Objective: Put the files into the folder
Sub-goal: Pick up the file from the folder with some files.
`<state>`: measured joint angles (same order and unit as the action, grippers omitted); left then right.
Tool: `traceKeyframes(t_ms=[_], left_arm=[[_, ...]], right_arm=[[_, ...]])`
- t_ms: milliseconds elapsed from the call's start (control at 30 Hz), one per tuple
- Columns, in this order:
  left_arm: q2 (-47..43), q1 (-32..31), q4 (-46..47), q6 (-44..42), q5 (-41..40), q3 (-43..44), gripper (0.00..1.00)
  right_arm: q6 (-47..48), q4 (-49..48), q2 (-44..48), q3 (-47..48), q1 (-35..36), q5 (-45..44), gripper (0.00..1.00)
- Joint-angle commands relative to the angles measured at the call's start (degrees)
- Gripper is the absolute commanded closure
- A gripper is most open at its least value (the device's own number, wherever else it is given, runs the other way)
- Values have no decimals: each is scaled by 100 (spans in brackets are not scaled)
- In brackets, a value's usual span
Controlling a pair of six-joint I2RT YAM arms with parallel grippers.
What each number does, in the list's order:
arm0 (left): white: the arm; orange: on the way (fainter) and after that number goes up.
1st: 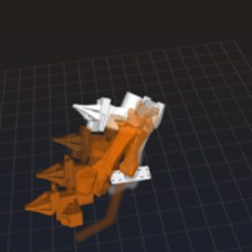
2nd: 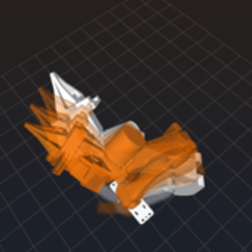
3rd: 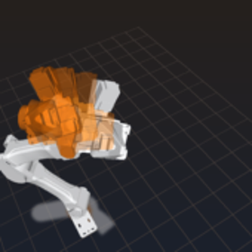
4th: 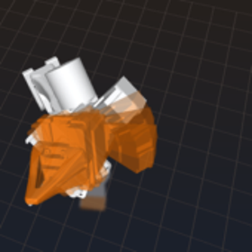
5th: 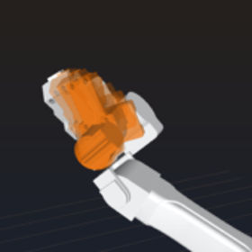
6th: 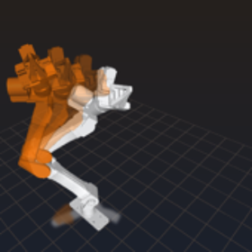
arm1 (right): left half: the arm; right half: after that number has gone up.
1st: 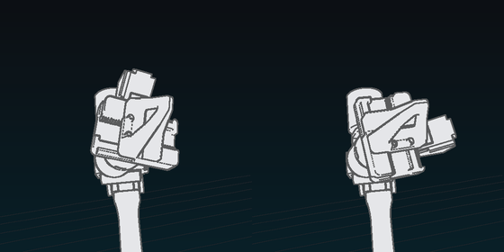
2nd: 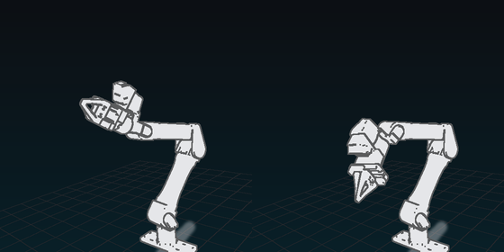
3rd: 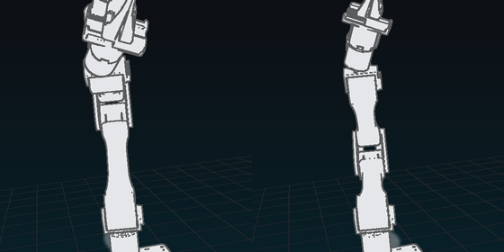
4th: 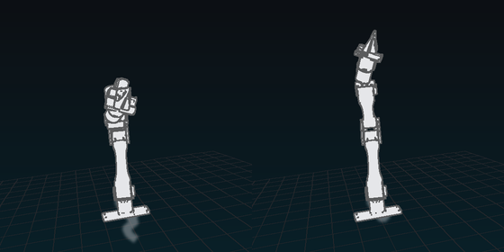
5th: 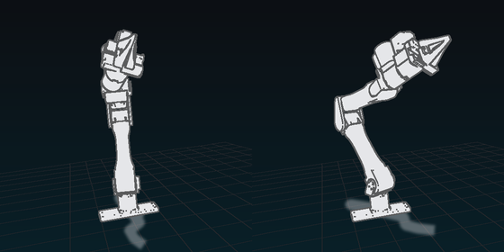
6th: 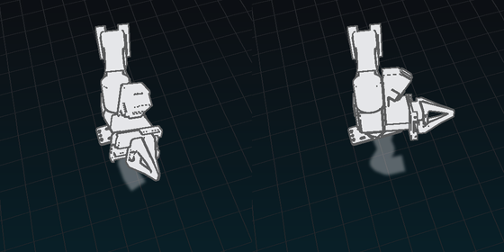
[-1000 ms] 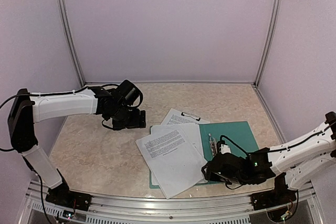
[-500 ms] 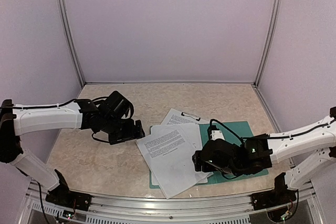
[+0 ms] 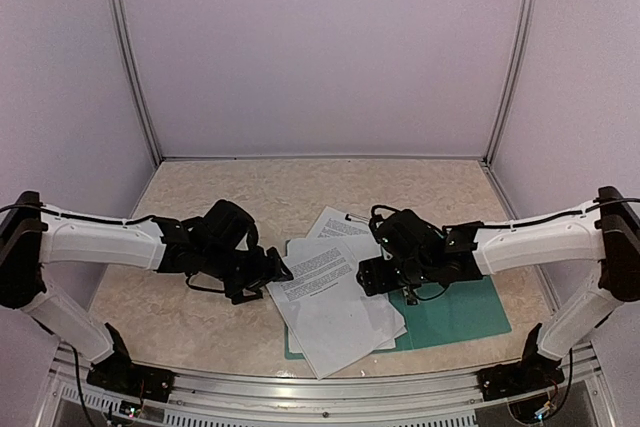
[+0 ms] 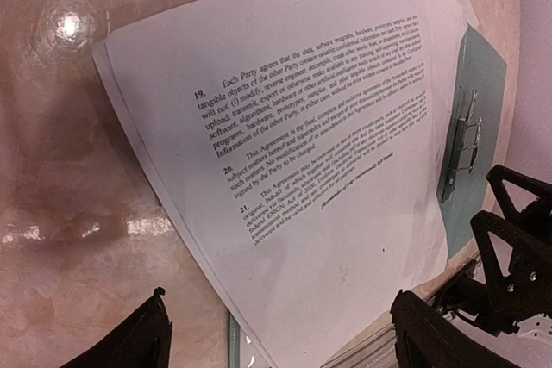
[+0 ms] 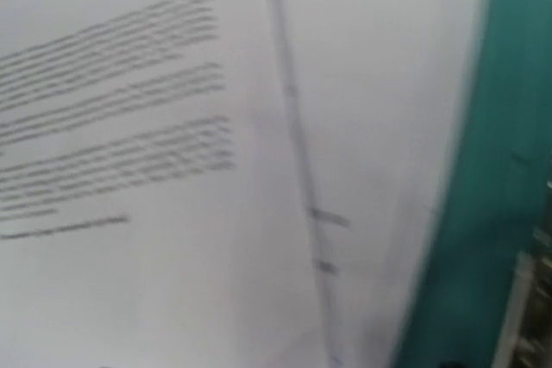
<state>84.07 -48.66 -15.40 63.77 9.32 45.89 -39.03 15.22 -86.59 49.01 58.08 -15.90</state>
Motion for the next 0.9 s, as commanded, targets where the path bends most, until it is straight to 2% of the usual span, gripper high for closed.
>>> traceKeyframes(t_ms=[0, 333, 867], left_arm=[[278, -107, 652, 531, 309, -226, 16], [639, -309, 1019, 1031, 221, -283, 19], [1073, -506, 1465, 1498, 131, -402, 26]], right_arm=[[666, -475, -356, 228, -292, 908, 22], [894, -771, -758, 222, -517, 1469, 24], [839, -982, -1000, -14, -518, 1447, 29]])
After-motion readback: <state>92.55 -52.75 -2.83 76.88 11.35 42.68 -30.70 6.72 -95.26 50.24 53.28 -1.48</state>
